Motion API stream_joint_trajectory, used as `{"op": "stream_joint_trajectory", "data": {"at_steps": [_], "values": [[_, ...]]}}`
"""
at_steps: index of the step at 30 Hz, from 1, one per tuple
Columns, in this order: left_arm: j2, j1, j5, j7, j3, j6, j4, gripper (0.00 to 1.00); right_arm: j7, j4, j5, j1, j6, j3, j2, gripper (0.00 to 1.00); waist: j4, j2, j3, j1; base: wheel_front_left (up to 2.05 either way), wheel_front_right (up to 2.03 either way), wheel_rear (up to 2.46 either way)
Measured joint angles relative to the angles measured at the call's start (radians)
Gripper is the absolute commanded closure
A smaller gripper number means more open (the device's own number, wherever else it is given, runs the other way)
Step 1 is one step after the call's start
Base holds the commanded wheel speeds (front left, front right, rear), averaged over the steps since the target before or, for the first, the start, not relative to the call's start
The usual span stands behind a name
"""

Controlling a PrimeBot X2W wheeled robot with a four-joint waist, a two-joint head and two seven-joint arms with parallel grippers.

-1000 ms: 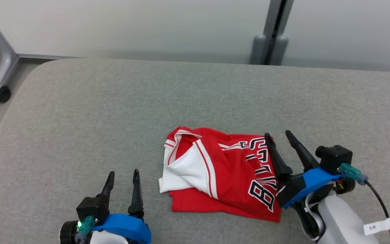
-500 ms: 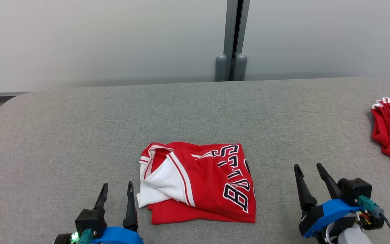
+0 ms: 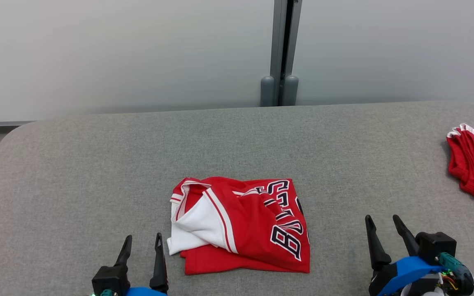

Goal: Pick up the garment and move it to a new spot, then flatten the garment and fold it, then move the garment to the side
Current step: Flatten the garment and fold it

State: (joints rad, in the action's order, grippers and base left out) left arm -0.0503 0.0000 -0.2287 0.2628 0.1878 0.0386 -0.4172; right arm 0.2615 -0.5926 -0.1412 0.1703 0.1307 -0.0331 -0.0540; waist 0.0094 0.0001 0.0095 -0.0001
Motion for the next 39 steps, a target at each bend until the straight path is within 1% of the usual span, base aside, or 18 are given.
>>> {"op": "stream_joint_trajectory", "data": {"at_steps": [4,7,14,20,23,25,30,39], "values": [[0.0,-0.005,0.0,0.0,0.006,-0.004,0.0,0.0,0.0,0.001,-0.004,0.005,0.0,0.012,0.0,0.0,0.009,0.0,0.012,0.0,0.0,0.0,0.0],[0.0,-0.015,-0.009,0.0,0.018,-0.004,-0.001,0.0,0.0,0.004,-0.03,0.018,0.0,0.061,0.0,0.0,0.021,0.0,0.027,0.0,0.0,0.0,0.0],[0.0,-0.051,-0.03,0.0,0.054,0.001,-0.003,0.0,-0.007,0.012,-0.099,0.144,0.0,0.271,0.002,0.0,0.073,0.0,0.073,0.0002,0.0,0.0,0.0],[0.0,-0.067,-0.046,0.0,0.076,0.009,-0.007,0.0,-0.064,-0.006,-0.169,0.259,0.0,0.439,0.002,0.0,0.139,0.0,0.105,0.0002,0.0,0.0,0.0],[0.0,-0.074,-0.056,0.0,0.085,0.014,-0.005,0.0,-0.093,-0.031,-0.198,0.294,0.0,0.494,-0.005,0.0,0.17,0.0,0.12,0.0002,0.0,0.0,0.0],[0.0,-0.081,-0.063,0.0,0.09,0.015,-0.003,0.0,-0.093,-0.045,-0.21,0.313,0.0,0.511,-0.014,0.0,0.189,0.0,0.13,0.0002,0.0,0.0,0.0],[0.0,-0.085,-0.074,0.0,0.099,0.024,0.003,0.0,-0.093,-0.091,-0.219,0.341,0.0,0.515,-0.021,0.0,0.217,0.0,0.16,0.0002,0.0,0.0,0.0],[0.0,-0.107,-0.096,0.0,0.116,0.032,0.01,0.0,-0.092,-0.134,-0.221,0.377,0.0,0.548,-0.023,0.0,0.222,0.0,0.192,0.0002,0.0,0.0,0.0]]}}
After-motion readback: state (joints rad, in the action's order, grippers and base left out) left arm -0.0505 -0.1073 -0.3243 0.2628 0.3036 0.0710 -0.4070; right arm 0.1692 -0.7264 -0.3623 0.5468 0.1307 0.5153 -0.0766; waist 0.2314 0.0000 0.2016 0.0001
